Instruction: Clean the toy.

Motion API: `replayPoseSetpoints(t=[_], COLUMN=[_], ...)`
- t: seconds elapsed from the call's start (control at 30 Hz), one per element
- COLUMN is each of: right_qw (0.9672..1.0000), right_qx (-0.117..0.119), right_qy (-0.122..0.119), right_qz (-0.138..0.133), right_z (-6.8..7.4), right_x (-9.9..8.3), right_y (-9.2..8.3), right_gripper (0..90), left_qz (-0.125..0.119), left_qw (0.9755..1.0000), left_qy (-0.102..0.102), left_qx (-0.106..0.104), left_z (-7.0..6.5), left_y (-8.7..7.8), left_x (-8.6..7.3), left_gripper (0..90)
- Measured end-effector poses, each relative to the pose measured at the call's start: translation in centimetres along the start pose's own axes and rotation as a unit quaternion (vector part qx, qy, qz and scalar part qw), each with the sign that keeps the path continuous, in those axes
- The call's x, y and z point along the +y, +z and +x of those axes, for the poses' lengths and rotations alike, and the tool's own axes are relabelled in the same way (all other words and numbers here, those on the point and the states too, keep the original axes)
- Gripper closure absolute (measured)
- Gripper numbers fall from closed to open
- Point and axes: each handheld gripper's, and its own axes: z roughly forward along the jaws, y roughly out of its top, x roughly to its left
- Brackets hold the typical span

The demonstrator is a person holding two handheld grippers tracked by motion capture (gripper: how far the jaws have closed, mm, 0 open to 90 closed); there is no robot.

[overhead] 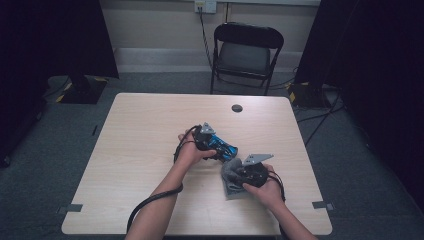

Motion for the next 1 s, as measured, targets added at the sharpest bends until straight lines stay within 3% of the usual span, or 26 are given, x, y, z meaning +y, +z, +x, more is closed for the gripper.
replayPoseSetpoints(t=[0.37,0.63,0.87,1.0], right_qw=[0.9999,0.9994,0.9979,0.9975], right_qx=[0.006,0.029,0.052,0.051], right_qy=[-0.010,-0.017,-0.038,-0.050], right_qz=[0.001,0.001,-0.002,0.002], right_z=[0.4,1.0,1.9,2.1], right_x=[0.1,0.3,0.5,0.5], right_y=[0.2,0.4,0.3,0.1], right_gripper=[73.9,73.3,69.7,69.9], left_qz=[-0.002,0.001,0.000,0.000], left_qw=[1.0000,1.0000,1.0000,1.0000], left_qy=[0.000,0.001,0.000,0.000], left_qx=[0.000,0.000,0.000,0.000], left_z=[0.0,0.0,0.0,0.0], left_y=[0.0,0.0,0.0,0.0], left_x=[0.0,0.0,0.0,0.0], left_gripper=[9.0,9.0,9.0,9.0])
